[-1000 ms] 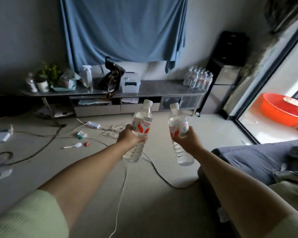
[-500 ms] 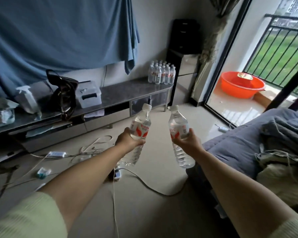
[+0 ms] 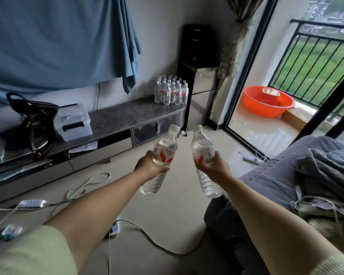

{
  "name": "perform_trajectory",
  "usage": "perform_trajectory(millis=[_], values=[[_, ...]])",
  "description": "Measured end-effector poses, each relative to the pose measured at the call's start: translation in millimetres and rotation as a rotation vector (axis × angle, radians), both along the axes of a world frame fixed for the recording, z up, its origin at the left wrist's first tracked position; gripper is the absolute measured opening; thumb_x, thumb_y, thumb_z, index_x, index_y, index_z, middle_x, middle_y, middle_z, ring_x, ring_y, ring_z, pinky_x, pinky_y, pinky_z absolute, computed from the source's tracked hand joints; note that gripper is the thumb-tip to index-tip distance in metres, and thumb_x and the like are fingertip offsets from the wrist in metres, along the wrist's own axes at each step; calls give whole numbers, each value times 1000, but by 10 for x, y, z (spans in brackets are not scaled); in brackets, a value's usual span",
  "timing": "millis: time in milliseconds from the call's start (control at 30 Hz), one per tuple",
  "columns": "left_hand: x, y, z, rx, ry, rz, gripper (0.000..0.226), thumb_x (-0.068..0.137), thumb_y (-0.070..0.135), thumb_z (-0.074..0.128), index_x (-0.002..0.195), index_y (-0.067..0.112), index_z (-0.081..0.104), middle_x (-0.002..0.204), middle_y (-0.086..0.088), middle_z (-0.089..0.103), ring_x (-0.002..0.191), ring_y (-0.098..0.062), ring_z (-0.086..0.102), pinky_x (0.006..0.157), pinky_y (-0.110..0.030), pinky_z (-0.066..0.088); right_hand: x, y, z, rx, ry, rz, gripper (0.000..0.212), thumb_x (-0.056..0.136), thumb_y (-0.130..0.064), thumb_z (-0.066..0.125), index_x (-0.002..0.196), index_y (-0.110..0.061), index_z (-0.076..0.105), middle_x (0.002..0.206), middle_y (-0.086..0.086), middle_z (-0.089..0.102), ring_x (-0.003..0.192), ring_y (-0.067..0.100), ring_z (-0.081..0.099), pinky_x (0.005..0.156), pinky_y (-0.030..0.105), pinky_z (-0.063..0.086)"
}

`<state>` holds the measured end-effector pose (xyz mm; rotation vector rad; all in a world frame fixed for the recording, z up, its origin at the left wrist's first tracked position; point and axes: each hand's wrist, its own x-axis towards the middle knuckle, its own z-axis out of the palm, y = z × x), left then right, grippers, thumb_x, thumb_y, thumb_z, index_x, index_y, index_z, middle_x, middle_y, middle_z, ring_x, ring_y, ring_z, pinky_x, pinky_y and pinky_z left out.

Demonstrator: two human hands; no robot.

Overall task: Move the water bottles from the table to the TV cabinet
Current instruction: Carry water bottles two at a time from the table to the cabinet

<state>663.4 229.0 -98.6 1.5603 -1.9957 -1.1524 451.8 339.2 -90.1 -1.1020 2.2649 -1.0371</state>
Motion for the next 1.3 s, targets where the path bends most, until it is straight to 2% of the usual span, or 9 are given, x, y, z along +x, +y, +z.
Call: perform_trajectory(millis=[167,333,567,700,900,1000,1100,1233,1300], values=[[-518,-454,1,22,-4,96,67,59,48,83,115,24,54,111,2,67,100,-22,62,83,-30,48,-618,-488,66,25,-6,46,39,76,-53,68,95,-25,47,76,-12,59,64,1,55,48,18,36],[-914,-791,-43,96,52,201,64,55,50,82,106,26,51,100,6,64,86,-17,58,72,-28,42,-1074,-972,108,30,-26,72,40,76,-50,70,95,-24,48,76,-12,58,65,4,55,51,21,38],[-1289,-1519,-181,131,48,218,68,50,51,81,107,26,54,100,5,66,90,-19,62,78,-30,48,-1368,-1837,41,42,-54,137,41,75,-48,72,96,-21,49,80,-5,63,69,13,61,54,24,41],[-1524,-2160,-233,119,35,218,60,54,48,83,103,28,54,94,8,65,83,-14,59,70,-26,43,-1580,-2489,-88,60,-50,152,42,77,-45,72,101,-18,51,86,-1,65,77,20,63,64,27,43],[-1802,-3369,-261,153,-11,219,61,58,43,83,109,24,57,99,4,67,86,-16,61,71,-24,42,-1904,-3664,-199,73,-127,122,43,77,-36,76,106,-15,50,89,0,63,70,12,57,56,23,40],[-1969,-3975,-221,158,-8,215,50,62,32,85,104,17,62,98,0,69,81,-14,61,67,-21,41,-2057,-4172,-210,56,-184,107,43,78,-31,77,107,-14,49,90,1,62,66,5,55,48,12,38],[-2147,-4361,-187,158,39,246,44,63,25,87,93,20,54,87,3,64,70,-10,55,56,-18,38,-2213,-4497,-248,72,-205,114,47,77,-33,78,111,-12,52,93,3,66,76,14,63,56,19,43],[-2499,-4743,-293,219,96,244,49,65,17,87,96,20,49,91,0,61,82,-17,58,75,-24,44,-2582,-4940,-379,123,-208,90,48,75,-32,79,110,-16,50,84,-7,61,67,0,56,47,9,37],[-2681,-5011,-378,252,127,214,43,65,10,86,96,14,55,99,-7,68,84,-18,62,78,-26,46,-2769,-5261,-452,150,-218,106,49,74,-34,79,110,-15,52,90,-1,66,74,10,63,60,20,49]])
